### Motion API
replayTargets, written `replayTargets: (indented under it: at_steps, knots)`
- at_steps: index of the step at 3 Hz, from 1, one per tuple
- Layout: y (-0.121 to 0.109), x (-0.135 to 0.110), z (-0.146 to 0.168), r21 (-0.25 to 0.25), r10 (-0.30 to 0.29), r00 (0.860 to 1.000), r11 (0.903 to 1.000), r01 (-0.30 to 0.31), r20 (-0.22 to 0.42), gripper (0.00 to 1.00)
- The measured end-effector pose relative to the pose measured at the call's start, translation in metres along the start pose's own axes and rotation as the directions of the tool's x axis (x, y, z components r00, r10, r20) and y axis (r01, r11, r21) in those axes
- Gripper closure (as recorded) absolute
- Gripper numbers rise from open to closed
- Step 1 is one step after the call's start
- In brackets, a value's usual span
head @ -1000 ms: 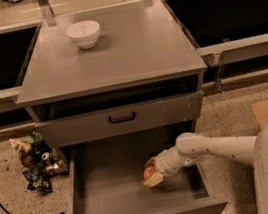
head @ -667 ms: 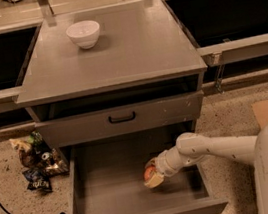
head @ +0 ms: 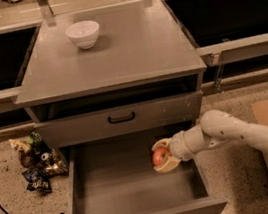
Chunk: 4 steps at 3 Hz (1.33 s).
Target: Pick apple from middle drawer and place on counter
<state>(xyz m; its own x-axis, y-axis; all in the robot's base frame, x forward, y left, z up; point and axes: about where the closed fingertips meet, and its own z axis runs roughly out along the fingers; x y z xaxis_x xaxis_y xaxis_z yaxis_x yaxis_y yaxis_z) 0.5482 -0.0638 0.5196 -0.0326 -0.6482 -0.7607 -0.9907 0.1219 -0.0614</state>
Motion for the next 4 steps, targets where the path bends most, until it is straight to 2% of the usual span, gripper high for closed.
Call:
replayTargets:
  at_steps: [1, 2, 3, 4]
  knots:
    - [0.008, -0.004, -0.011, -0.027, -0.019, 1.0, 0.9995, 0.019, 0.004, 1.0]
    - [0.008, -0.005, -0.011, -0.026, -0.019, 1.0, 0.9995, 0.019, 0.004, 1.0]
    - [0.003, -0.021, -0.022, -0.015, -0.048, 0.999, 0.9987, 0.048, 0.001, 1.0]
    - [-0.001, -0.064, -0.059, 0.008, -0.123, 0.992, 0.9923, 0.123, 0.008, 1.0]
